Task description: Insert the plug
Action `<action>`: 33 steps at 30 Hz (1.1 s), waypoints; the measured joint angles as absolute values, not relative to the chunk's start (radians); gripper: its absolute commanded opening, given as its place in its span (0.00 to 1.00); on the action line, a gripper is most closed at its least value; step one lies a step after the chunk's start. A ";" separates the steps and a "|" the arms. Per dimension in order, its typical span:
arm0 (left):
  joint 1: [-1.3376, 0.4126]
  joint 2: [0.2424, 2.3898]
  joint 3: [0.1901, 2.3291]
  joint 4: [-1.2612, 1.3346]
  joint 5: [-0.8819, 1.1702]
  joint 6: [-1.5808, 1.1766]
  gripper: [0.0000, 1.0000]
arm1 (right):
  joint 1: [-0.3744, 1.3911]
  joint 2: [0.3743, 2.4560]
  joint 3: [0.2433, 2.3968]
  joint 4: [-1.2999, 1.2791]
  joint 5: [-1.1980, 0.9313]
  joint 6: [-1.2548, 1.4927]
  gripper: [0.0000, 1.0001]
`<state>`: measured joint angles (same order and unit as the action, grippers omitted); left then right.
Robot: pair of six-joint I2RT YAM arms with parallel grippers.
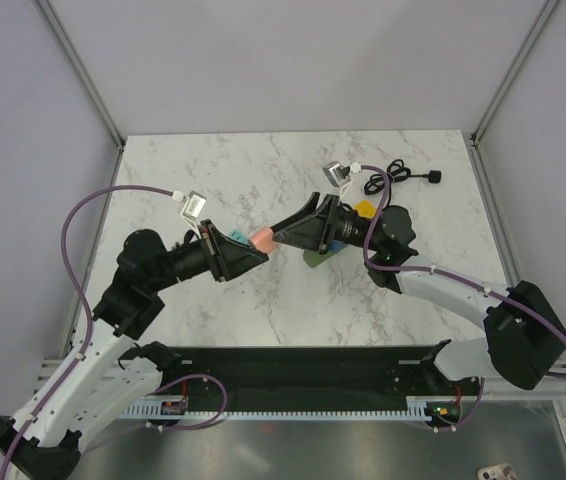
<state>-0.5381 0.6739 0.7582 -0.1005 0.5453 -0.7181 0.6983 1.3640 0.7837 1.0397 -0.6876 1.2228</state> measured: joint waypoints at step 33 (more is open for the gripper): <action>-0.538 0.694 0.703 0.171 0.758 -0.943 0.76 | 0.736 1.361 0.805 1.115 -0.850 1.259 0.00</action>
<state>-0.5381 0.6945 0.7029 0.1715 0.7582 -0.9432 0.7357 1.3613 0.8055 1.1149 -0.8505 1.2591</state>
